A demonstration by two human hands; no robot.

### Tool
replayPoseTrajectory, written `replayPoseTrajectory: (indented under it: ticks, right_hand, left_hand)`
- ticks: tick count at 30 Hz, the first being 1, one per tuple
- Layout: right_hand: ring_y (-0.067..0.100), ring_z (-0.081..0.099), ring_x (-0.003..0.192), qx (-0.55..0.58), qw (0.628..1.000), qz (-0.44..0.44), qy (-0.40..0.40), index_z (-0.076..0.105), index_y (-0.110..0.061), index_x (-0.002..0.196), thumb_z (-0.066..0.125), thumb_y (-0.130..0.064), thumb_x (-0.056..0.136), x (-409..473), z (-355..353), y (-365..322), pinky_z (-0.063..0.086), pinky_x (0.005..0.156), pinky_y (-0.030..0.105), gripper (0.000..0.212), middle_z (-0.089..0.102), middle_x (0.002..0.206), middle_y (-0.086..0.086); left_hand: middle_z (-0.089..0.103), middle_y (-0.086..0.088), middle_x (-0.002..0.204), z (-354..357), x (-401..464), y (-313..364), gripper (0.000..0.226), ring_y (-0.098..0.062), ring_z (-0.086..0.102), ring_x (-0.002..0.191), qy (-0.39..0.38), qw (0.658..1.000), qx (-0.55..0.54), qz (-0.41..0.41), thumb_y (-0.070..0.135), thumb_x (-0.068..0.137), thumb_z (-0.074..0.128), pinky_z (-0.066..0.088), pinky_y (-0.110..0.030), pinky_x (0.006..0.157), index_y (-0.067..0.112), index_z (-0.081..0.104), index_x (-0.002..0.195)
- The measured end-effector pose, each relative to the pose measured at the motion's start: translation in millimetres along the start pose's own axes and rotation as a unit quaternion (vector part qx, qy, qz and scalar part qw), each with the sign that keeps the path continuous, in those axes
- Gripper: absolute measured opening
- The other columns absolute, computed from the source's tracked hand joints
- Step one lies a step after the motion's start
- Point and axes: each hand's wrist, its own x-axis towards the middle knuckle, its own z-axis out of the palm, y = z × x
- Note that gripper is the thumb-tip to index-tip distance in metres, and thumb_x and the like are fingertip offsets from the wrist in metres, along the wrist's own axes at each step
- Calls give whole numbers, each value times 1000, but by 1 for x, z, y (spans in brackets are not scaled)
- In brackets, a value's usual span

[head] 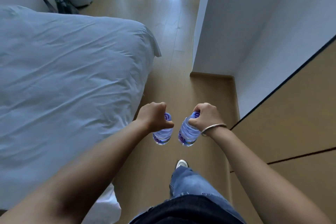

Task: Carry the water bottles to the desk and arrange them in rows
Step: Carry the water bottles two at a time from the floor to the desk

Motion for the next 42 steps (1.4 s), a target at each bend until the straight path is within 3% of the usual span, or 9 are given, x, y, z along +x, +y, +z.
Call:
replayPoseTrajectory:
  ticks: [5, 12, 23, 31, 36, 42]
  right_hand:
    - [21, 48, 75, -23, 999, -45, 2, 64, -3, 87, 67, -18, 71, 94, -34, -2, 37, 67, 26, 22, 58, 92, 14]
    - [28, 55, 83, -35, 996, -83, 26, 65, -1, 90, 66, -17, 73, 197, -75, -4, 46, 74, 33, 24, 59, 93, 15]
    - [20, 50, 74, -48, 998, -47, 5, 64, -4, 86, 67, -20, 71, 347, -76, -16, 42, 67, 28, 22, 61, 90, 12]
    - [19, 49, 73, -41, 999, -26, 7, 62, -4, 86, 66, -19, 73, 495, -81, -62, 40, 65, 25, 20, 59, 88, 11]
    - [21, 49, 74, -33, 997, -30, 62, 63, -2, 88, 65, -15, 75, 580, -91, -96, 37, 66, 24, 19, 60, 91, 14]
    - [28, 55, 80, -30, 996, -47, 66, 62, 1, 87, 64, -14, 74, 659, -87, -119, 42, 69, 29, 19, 61, 91, 16]
  left_hand:
    - [52, -3, 64, -22, 98, 1, 41, -29, 51, 62, 7, 1000, 0, -18, 46, 62, 67, 33, -29, 53, 13, 45, 72]
    - [46, -2, 60, -45, 201, 4, 41, -28, 45, 59, 49, 998, -16, -39, 45, 63, 66, 30, -28, 52, 14, 41, 67]
    - [38, 7, 53, -55, 358, -39, 44, -20, 44, 54, 28, 1000, -1, 0, 52, 63, 67, 25, -24, 46, 21, 37, 60]
    - [47, 1, 59, -99, 519, -103, 39, -22, 49, 58, 5, 999, 5, 41, 49, 66, 66, 38, -27, 54, 16, 46, 69]
    - [54, -1, 67, -133, 594, -140, 38, -21, 54, 61, 9, 999, 7, 47, 46, 69, 68, 49, -30, 58, 14, 50, 80]
    - [43, 5, 56, -147, 663, -175, 38, -17, 43, 53, 24, 999, 15, 21, 46, 65, 68, 31, -23, 48, 16, 45, 70]
